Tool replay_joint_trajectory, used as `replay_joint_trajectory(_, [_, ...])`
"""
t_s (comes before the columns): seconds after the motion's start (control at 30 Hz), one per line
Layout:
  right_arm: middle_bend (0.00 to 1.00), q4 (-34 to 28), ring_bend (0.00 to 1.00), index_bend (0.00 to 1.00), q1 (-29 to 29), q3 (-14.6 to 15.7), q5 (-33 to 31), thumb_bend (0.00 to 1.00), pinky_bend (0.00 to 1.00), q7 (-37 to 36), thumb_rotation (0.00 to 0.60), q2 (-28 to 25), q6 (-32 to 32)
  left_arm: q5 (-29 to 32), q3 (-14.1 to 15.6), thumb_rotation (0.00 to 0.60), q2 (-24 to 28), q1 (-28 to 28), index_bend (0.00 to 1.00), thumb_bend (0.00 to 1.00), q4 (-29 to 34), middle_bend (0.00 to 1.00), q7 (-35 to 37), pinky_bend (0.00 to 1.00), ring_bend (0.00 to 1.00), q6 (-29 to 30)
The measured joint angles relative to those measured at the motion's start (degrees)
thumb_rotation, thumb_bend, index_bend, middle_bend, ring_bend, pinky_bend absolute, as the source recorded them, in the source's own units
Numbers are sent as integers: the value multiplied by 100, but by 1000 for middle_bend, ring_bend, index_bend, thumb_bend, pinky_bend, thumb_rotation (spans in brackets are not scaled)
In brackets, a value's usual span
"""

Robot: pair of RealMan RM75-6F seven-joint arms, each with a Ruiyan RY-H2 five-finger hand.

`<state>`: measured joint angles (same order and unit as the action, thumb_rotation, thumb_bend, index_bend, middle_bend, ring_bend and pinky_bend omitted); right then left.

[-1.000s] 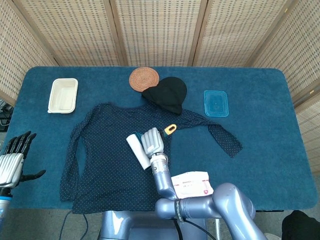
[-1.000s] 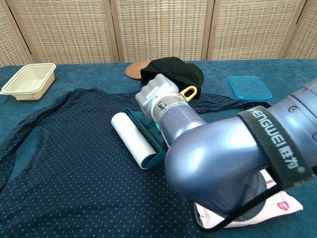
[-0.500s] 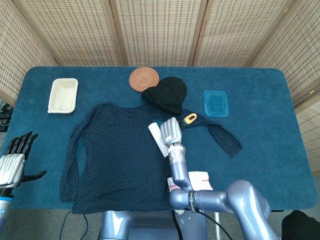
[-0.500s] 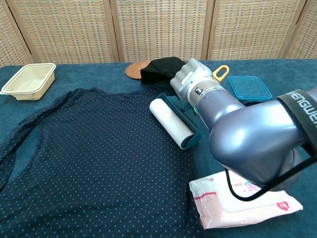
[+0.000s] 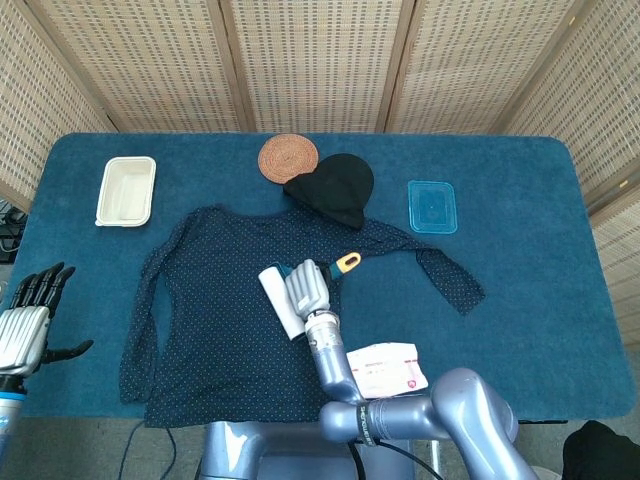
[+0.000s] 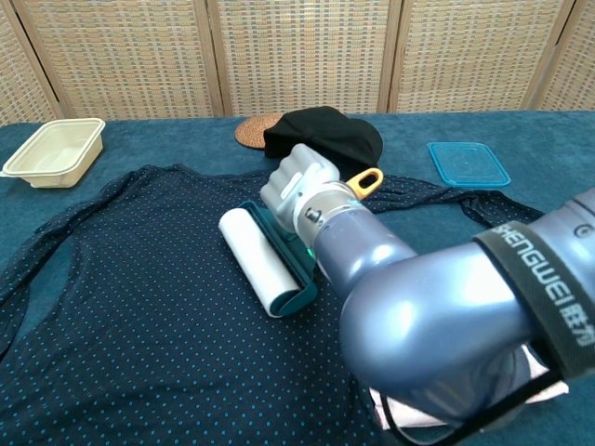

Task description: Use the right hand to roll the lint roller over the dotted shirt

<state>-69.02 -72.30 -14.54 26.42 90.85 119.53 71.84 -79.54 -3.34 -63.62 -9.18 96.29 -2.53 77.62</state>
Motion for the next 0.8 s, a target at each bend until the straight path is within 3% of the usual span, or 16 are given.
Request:
replay_joint_trajectory(0.33, [1000,99,1000,733,-135,38,415,914,1000,276,600,726,302,46,-11,600,13,1,0,0,0,0,20,0,0,-9])
replay_joint_trajectory(0.8, [1000,318,1000,729,165,134,485,912,1000,642,600,510,315,32,0,600,13,-3,0,0,-2,0,34,0,0,-16])
